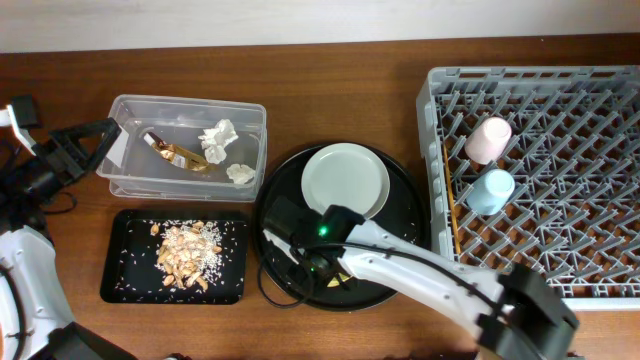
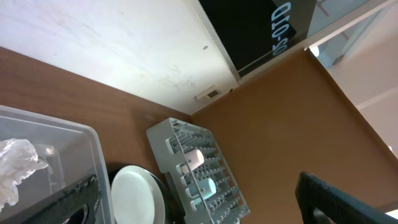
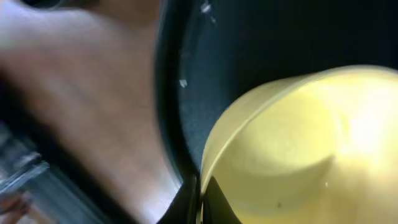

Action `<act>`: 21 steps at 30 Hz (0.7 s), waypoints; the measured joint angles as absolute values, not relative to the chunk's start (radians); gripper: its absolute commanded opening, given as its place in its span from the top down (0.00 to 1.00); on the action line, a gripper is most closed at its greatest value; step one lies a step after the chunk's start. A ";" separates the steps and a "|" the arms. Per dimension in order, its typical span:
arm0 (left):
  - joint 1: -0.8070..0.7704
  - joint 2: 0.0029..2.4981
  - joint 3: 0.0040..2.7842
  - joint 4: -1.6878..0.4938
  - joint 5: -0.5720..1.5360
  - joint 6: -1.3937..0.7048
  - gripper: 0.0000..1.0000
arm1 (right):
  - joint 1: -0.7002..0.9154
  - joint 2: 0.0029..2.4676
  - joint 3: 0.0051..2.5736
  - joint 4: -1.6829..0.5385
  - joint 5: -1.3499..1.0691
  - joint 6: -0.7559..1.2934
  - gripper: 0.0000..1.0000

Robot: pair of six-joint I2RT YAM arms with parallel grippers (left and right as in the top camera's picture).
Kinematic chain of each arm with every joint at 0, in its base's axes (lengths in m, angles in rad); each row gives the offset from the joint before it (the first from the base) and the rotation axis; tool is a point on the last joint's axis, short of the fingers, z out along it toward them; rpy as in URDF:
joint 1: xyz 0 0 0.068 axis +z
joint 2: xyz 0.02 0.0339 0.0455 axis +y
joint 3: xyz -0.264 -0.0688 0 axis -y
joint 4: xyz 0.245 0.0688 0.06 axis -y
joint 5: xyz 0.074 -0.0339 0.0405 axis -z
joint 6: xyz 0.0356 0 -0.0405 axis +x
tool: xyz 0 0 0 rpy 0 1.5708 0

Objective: Sort waste into correct bins and load items into the dishwasher rack
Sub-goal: 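Lift the yellow bowl with the right gripper and carry it right, then lower the yellow bowl into the rack's upper area and tilt it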

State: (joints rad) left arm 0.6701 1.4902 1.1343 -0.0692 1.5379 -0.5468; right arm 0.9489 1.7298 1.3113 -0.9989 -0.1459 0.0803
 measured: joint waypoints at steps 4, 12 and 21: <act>0.670 1.490 1.134 -0.069 1.538 -0.547 0.01 | 0.942 1.621 1.423 -1.155 -0.175 0.084 0.96; 0.670 1.490 1.134 -0.069 1.538 -0.547 0.01 | 0.665 1.373 1.475 -1.387 -0.264 0.042 0.96; 0.670 1.490 1.134 -0.069 1.538 -0.547 0.01 | 0.054 1.283 1.475 -1.514 -0.550 -0.235 0.96</act>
